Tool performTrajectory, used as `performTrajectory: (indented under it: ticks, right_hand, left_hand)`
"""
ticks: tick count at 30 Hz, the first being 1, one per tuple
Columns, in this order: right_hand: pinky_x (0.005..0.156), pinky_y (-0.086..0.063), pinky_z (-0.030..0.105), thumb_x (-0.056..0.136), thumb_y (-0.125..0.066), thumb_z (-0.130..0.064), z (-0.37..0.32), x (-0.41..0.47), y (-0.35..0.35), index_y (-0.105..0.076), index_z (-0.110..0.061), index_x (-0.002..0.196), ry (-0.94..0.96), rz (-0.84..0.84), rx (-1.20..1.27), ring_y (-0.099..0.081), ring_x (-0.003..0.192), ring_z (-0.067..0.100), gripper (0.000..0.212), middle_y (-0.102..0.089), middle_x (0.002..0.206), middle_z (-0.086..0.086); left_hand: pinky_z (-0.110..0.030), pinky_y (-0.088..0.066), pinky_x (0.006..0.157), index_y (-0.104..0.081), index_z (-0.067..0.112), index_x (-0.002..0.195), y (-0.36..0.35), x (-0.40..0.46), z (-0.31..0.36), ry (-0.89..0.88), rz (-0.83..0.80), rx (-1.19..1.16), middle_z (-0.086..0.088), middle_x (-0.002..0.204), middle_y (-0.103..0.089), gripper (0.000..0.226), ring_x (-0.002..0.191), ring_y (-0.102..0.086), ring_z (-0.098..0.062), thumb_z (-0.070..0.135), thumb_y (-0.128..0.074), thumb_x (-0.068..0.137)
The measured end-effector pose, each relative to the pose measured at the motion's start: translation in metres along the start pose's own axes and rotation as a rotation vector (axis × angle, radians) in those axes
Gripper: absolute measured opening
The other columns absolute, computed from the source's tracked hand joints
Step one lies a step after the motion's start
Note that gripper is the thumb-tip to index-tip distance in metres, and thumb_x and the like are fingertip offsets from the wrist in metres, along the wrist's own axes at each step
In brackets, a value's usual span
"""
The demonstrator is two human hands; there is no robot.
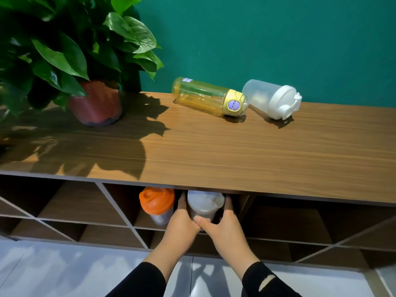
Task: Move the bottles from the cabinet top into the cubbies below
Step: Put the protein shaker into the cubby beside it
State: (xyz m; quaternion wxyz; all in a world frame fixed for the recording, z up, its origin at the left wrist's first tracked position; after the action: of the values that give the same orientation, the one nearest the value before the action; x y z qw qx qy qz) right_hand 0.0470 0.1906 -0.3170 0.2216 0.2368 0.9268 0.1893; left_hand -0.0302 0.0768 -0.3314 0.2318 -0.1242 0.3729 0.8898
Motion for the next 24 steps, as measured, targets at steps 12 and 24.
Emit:
performTrajectory:
  ticks: [12,24]
  right_hand:
    - [0.073,-0.048,0.015,0.098,-0.056,-0.035,-0.08,-0.074,0.129,-0.071,-0.027,0.084,0.71,0.263,-0.178,-0.066,0.087,0.007,0.022,-0.067,0.083,-0.013]
    - [0.126,-0.009,0.04,0.098,-0.027,-0.063,-0.08,0.054,0.17,-0.03,-0.033,0.156,0.444,0.171,-0.792,-0.013,0.154,0.008,0.065,-0.022,0.166,-0.012]
  left_hand:
    - [-0.012,-0.045,0.084,-0.069,0.022,0.111,0.06,-0.104,0.083,-0.955,0.316,0.151,0.011,0.099,-0.067,0.023,0.094,-0.061,-0.001,0.023,-0.056,0.091]
    - [-0.048,-0.034,0.117,-0.028,0.022,0.155,0.105,0.061,0.23,-0.818,0.504,0.718,-0.006,0.159,-0.037,0.084,0.145,-0.036,-0.025,0.047,-0.067,0.085]
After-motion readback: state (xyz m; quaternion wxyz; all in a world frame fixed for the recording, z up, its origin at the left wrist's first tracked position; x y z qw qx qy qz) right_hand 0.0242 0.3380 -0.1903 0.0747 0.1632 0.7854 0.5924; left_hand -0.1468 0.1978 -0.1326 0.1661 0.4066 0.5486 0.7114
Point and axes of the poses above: each hand's wrist, its own x-axis towards the middle knuckle, its own y-axis out of the back of the hand, z = x × y, the point moved 4 cm from there along x, towards the middle knuckle
